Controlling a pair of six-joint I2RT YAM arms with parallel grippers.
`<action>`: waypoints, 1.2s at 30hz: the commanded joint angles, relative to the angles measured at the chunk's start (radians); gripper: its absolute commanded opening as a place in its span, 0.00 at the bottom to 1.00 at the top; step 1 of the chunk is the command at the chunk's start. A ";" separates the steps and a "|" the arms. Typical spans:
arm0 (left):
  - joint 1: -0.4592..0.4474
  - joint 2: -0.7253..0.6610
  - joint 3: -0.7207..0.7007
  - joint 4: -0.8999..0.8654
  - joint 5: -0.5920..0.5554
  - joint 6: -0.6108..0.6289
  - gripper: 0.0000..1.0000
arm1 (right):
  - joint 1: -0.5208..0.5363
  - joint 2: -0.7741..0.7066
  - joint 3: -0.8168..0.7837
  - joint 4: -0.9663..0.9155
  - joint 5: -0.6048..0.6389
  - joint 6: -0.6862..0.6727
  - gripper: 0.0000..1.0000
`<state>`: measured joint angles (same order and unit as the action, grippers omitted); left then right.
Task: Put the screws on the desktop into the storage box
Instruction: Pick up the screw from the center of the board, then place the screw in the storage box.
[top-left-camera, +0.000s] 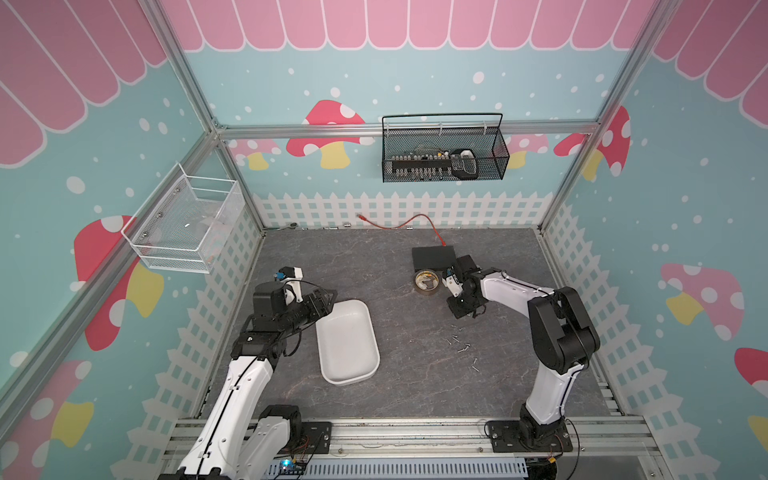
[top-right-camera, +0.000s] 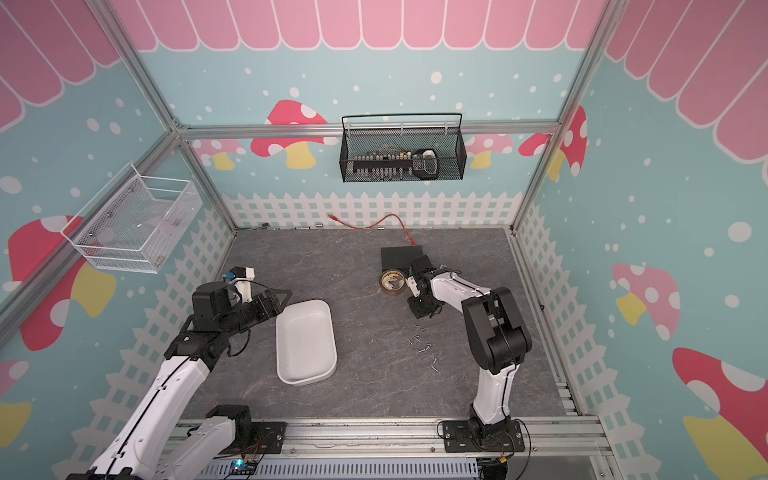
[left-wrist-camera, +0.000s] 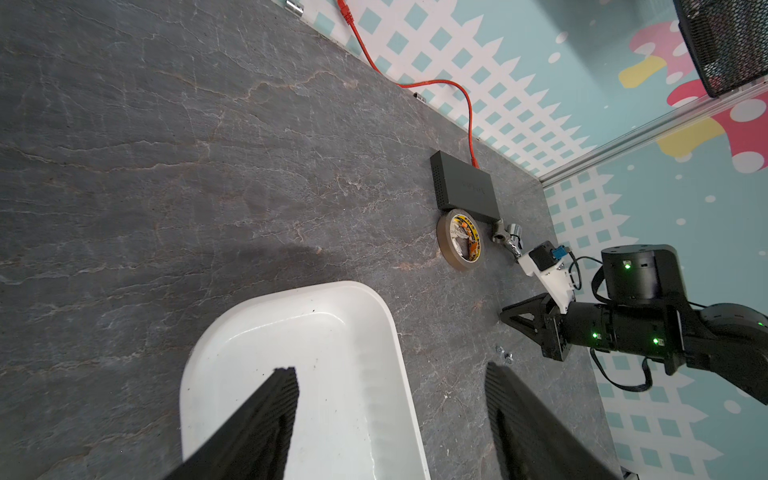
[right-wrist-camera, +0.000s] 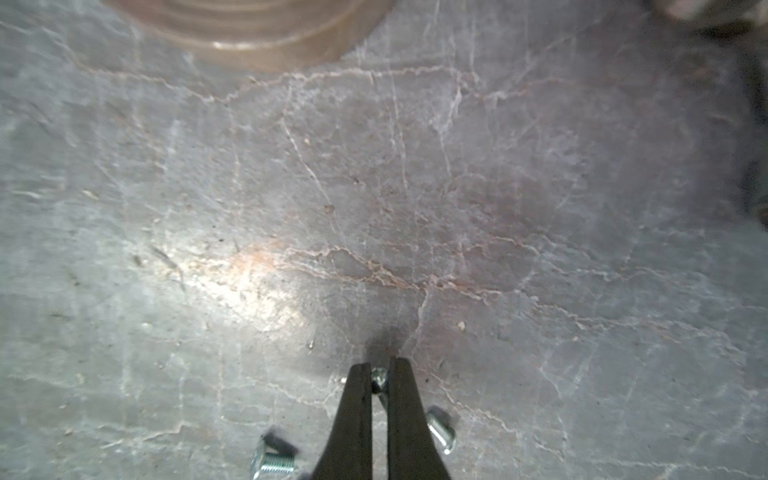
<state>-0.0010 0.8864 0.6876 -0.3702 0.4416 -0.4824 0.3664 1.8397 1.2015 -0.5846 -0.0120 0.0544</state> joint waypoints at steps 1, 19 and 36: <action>-0.004 0.000 -0.011 -0.011 -0.006 0.011 0.76 | 0.006 -0.117 0.016 0.015 -0.142 0.027 0.00; -0.002 -0.026 0.033 -0.082 -0.227 -0.047 0.99 | 0.511 -0.076 0.058 0.408 -0.476 0.360 0.00; -0.134 -0.121 0.043 -0.049 -0.157 0.013 0.78 | 0.481 -0.262 0.069 0.327 -0.168 0.245 0.61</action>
<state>-0.0784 0.7685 0.6910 -0.4335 0.2630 -0.4931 0.9226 1.7657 1.3220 -0.2459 -0.2852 0.3500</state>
